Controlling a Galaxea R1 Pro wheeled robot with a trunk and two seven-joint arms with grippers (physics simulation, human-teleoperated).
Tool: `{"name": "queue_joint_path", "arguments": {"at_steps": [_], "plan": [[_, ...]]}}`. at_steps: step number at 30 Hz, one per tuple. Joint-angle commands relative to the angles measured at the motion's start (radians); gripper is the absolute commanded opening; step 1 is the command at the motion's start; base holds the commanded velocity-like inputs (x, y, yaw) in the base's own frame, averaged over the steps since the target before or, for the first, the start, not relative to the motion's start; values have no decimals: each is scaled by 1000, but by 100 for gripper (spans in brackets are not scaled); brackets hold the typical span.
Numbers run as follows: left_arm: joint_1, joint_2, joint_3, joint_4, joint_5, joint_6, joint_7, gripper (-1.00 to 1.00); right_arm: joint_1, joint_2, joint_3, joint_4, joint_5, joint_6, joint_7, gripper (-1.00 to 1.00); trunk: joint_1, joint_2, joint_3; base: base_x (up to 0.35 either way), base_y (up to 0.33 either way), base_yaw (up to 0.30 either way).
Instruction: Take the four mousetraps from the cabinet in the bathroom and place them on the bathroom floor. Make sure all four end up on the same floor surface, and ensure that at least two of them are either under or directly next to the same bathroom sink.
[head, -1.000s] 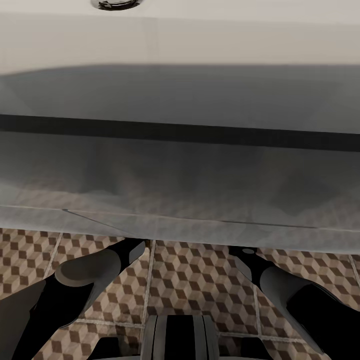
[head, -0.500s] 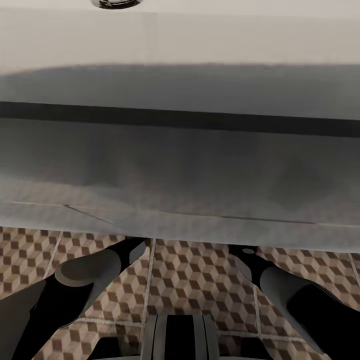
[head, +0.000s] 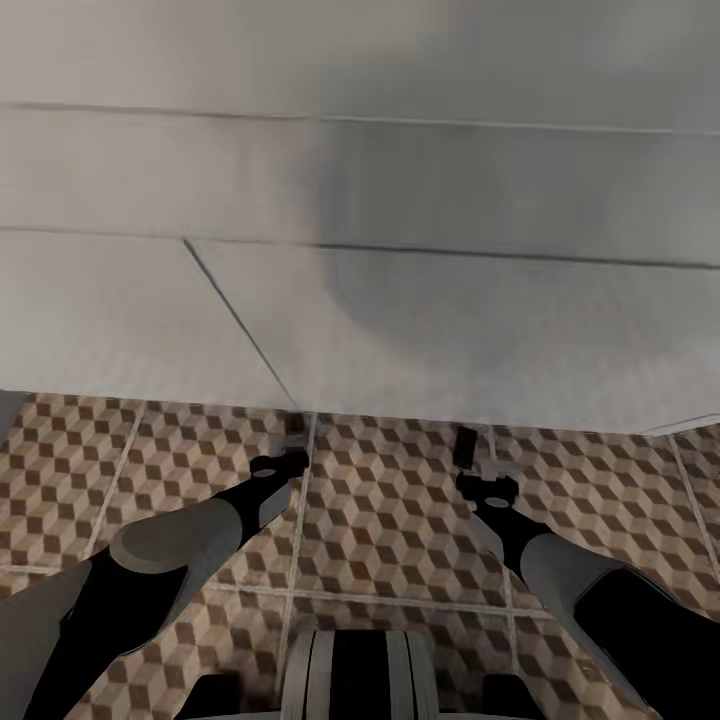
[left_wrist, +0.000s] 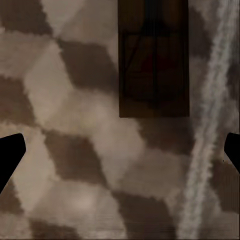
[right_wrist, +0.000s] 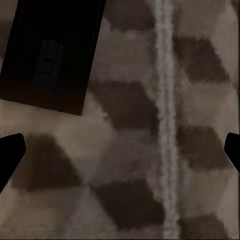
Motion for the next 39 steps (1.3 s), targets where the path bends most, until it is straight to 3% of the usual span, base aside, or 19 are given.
{"name": "queue_joint_path", "arguments": {"at_steps": [1, 29, 35, 39], "plan": [[-1, 1, -8, -3, 8, -4, 7, 100, 0, 0, 9, -1, -11, -2, -3, 100, -1, 0, 0, -333, 0, 0], [-1, 1, -8, -5, 8, -4, 7, 100, 4, -1, 10, -1, -11, -12, -3, 100, -1, 0, 0, -335, 0, 0], [-1, 2, -10, -5, 8, -23, 11, 100, 7, 2, 11, -1, -11, -13, -3, 100, -1, 0, 0, -44, 0, 0], [-1, 1, -10, -5, 8, -24, 11, 100, 7, 4, 10, -1, -11, -13, -3, 100, -3, 1, 15, 0, 0, 0]]}}
